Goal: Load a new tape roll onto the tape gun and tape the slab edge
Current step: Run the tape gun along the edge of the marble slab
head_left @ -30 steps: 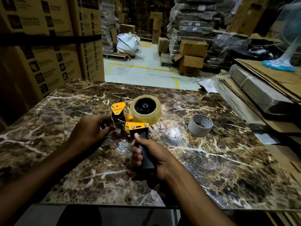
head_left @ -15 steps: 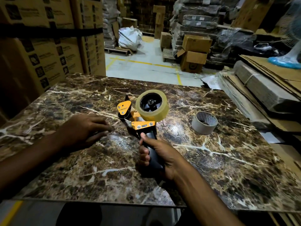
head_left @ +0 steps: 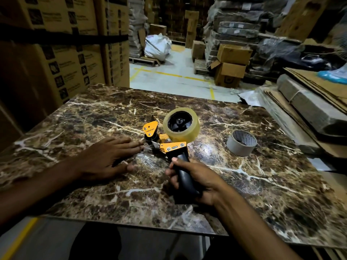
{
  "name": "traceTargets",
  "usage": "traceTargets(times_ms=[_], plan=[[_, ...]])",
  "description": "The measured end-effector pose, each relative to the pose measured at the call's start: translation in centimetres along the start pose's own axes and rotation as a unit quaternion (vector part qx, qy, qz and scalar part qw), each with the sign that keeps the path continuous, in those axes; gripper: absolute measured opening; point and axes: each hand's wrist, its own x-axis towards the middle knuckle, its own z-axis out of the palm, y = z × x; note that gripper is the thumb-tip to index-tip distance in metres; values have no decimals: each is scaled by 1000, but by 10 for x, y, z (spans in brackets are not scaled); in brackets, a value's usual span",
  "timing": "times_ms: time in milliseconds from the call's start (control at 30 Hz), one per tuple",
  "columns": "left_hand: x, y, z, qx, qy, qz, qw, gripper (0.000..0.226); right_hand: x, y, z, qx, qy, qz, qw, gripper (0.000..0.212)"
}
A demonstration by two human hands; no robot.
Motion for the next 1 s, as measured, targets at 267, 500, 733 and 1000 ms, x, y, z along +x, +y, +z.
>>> traceTargets(times_ms=[267, 500, 733, 1000], plan=[[-3, 10, -19, -7, -26, -13, 1000, 112, -17, -12, -27, -126, -34, -11, 991, 18], [-3, 10, -20, -53, -23, -37, 998, 117, -64, -19, -73, -149, 25, 17, 988, 20], [13, 22, -33, 34, -71, -4, 997, 83, -75, -17, -83, -197, 35, 33, 979, 36], [17, 36, -30, 121, -120, -2, 985, 75, -83, -21, -79, -267, 27, 4, 963, 28]])
